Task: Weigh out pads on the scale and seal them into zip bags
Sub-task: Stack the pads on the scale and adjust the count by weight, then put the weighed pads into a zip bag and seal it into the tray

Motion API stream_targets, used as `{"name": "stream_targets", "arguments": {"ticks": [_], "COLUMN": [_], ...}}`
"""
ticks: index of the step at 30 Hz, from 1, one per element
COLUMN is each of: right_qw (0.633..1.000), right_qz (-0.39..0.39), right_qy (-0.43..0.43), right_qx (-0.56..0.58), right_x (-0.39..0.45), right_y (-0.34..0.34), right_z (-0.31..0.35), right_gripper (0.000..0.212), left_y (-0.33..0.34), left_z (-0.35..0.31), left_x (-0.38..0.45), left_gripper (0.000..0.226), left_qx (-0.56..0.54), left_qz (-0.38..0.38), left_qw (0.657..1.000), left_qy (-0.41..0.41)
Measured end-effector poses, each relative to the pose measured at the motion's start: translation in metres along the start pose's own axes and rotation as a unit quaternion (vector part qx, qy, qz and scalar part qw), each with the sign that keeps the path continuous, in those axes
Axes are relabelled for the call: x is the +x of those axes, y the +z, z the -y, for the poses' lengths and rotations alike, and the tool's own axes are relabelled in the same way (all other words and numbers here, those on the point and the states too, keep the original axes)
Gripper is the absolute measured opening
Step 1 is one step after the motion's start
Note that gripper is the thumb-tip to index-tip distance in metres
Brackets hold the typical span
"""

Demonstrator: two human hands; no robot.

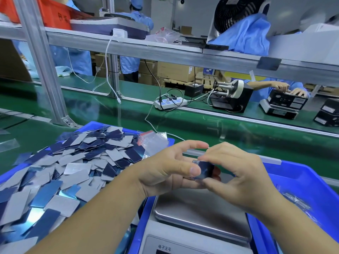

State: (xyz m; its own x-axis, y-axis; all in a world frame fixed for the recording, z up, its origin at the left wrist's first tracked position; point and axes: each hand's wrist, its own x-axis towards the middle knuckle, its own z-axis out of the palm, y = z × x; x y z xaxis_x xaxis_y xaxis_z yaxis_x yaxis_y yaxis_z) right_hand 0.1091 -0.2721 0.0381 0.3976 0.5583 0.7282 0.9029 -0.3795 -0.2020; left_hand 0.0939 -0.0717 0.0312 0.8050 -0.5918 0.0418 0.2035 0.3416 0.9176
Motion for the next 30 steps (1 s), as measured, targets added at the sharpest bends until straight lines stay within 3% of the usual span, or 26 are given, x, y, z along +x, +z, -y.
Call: {"name": "stream_targets", "arguments": {"ticks": [6,10,13,16,19,24,27,29,30], "right_qw": [0.999,0.997,0.998,0.982,0.921,0.929,0.93,0.941,0.95], "right_qz": [-0.021,-0.034,-0.001,0.087,0.133,0.159,0.132,0.119,0.119], "right_qy": [0.039,0.032,0.032,0.111,0.195,0.172,0.2,0.227,0.237], "right_qx": [-0.03,-0.065,-0.045,0.122,0.309,0.286,0.277,0.219,0.167], "right_x": [-0.003,-0.001,0.0,-0.003,-0.006,-0.007,-0.003,-0.003,-0.004], "right_y": [0.0,0.0,0.001,-0.005,-0.008,-0.004,-0.004,-0.004,-0.004], "right_z": [0.004,0.005,0.006,0.002,-0.006,-0.007,-0.008,-0.011,-0.013], "right_gripper": [0.063,0.049,0.042,0.047,0.033,0.022,0.024,0.031,0.031], "left_y": [0.0,0.0,-0.002,-0.009,-0.015,-0.023,-0.04,-0.055,-0.064], "left_z": [0.003,0.005,0.004,0.003,0.004,0.005,-0.005,-0.014,-0.017], "left_x": [0.003,0.005,0.004,0.001,0.0,-0.002,-0.004,-0.005,-0.005], "left_gripper": [0.073,0.074,0.078,0.076,0.077,0.072,0.056,0.027,0.012], "left_qx": [-0.027,-0.056,-0.041,-0.005,0.046,0.054,0.099,0.187,0.259], "left_qz": [-0.011,-0.018,-0.012,0.015,0.049,0.129,0.035,-0.174,-0.312], "left_qw": [0.999,0.998,0.999,1.0,0.997,0.987,0.993,0.967,0.914], "left_qy": [0.035,0.033,0.018,-0.004,-0.031,-0.079,-0.06,-0.016,0.002]}}
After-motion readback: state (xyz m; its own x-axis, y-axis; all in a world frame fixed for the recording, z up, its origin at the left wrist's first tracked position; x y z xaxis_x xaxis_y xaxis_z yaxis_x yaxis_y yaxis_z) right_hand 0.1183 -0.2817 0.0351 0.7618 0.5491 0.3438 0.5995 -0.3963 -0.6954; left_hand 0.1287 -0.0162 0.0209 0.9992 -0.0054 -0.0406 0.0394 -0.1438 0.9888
